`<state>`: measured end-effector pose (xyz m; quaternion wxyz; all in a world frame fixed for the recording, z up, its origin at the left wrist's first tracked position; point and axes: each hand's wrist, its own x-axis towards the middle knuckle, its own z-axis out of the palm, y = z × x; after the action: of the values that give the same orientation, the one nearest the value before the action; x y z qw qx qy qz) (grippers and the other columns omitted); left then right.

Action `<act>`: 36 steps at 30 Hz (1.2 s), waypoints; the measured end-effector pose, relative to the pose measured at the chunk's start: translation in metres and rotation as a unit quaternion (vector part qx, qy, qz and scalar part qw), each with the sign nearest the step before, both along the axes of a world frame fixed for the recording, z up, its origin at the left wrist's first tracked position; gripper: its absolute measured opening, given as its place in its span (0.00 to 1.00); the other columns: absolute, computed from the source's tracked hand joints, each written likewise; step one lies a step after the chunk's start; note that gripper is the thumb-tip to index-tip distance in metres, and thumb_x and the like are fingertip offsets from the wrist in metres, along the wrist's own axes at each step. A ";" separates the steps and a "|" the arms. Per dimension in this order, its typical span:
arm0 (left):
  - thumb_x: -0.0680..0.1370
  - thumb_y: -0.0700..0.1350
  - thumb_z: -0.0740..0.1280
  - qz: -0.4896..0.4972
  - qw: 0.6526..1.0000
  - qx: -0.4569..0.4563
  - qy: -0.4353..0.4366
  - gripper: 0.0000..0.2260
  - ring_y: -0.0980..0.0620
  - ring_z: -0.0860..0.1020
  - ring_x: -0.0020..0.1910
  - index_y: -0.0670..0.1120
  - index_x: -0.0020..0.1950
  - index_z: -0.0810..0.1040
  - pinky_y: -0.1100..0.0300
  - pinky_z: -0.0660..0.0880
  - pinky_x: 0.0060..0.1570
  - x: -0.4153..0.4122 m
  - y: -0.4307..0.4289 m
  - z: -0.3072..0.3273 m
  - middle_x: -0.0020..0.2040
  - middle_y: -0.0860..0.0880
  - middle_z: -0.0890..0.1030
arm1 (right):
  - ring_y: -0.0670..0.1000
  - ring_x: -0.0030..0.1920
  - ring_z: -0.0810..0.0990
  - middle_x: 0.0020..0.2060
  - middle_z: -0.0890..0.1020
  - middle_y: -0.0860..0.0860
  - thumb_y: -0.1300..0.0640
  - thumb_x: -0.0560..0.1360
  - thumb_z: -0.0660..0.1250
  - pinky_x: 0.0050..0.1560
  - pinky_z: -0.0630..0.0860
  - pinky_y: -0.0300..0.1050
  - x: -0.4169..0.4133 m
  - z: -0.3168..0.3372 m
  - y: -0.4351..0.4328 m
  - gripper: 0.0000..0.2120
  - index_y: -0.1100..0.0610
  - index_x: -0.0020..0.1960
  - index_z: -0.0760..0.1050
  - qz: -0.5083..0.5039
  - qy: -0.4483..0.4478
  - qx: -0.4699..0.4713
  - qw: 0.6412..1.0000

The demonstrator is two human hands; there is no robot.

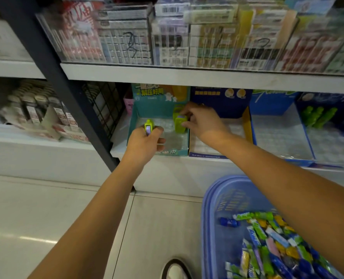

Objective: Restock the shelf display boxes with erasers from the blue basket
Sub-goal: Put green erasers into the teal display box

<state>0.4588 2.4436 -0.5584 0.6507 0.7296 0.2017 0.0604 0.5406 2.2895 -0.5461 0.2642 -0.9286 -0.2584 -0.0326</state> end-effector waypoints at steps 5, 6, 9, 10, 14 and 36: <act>0.79 0.49 0.64 0.008 0.997 -0.070 -0.010 0.10 0.54 0.80 0.35 0.47 0.41 0.79 0.59 0.80 0.37 -0.002 -0.001 0.007 0.40 0.51 0.81 | 0.56 0.60 0.73 0.58 0.76 0.55 0.54 0.75 0.67 0.55 0.69 0.42 0.004 0.003 0.006 0.14 0.56 0.60 0.77 -0.008 -0.032 -0.072 0.997; 0.79 0.52 0.64 0.013 0.996 -0.089 -0.008 0.12 0.53 0.79 0.36 0.49 0.39 0.81 0.58 0.79 0.37 -0.003 0.000 0.010 0.40 0.51 0.82 | 0.56 0.60 0.72 0.55 0.73 0.55 0.56 0.75 0.67 0.54 0.67 0.41 0.003 0.004 0.008 0.14 0.58 0.59 0.77 0.000 -0.035 -0.067 0.997; 0.79 0.59 0.59 0.029 0.998 -0.050 0.006 0.21 0.56 0.75 0.33 0.53 0.33 0.83 0.63 0.72 0.32 -0.004 0.002 0.016 0.36 0.54 0.80 | 0.54 0.60 0.70 0.50 0.68 0.52 0.59 0.79 0.60 0.50 0.66 0.39 0.001 0.006 0.014 0.11 0.63 0.59 0.72 0.016 -0.038 -0.061 0.997; 0.79 0.58 0.57 0.026 0.998 -0.052 -0.002 0.22 0.57 0.71 0.29 0.52 0.32 0.83 0.65 0.69 0.28 -0.005 0.002 0.018 0.31 0.55 0.78 | 0.54 0.62 0.68 0.52 0.69 0.54 0.60 0.80 0.57 0.51 0.65 0.38 0.000 0.008 0.016 0.12 0.63 0.62 0.70 0.026 -0.045 -0.078 0.996; 0.81 0.47 0.60 0.003 0.984 -0.173 -0.044 0.14 0.56 0.64 0.25 0.45 0.41 0.80 0.66 0.62 0.22 -0.009 -0.006 0.024 0.31 0.50 0.74 | 0.54 0.60 0.68 0.59 0.72 0.57 0.58 0.79 0.60 0.60 0.64 0.39 -0.014 0.016 0.005 0.15 0.60 0.64 0.72 0.032 -0.029 -0.063 0.997; 0.77 0.39 0.67 -0.086 0.946 0.245 -0.192 0.20 0.56 0.76 0.59 0.46 0.69 0.72 0.67 0.71 0.61 -0.027 -0.026 0.015 0.62 0.49 0.78 | 0.50 0.40 0.82 0.43 0.82 0.55 0.64 0.73 0.69 0.47 0.81 0.40 -0.011 0.044 -0.002 0.04 0.61 0.48 0.78 -0.106 0.309 0.341 0.882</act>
<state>0.4318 2.4180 -0.5438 0.4807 0.8559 -0.0114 0.1905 0.5293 2.2875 -0.5020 0.6258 -0.7661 -0.0364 0.1421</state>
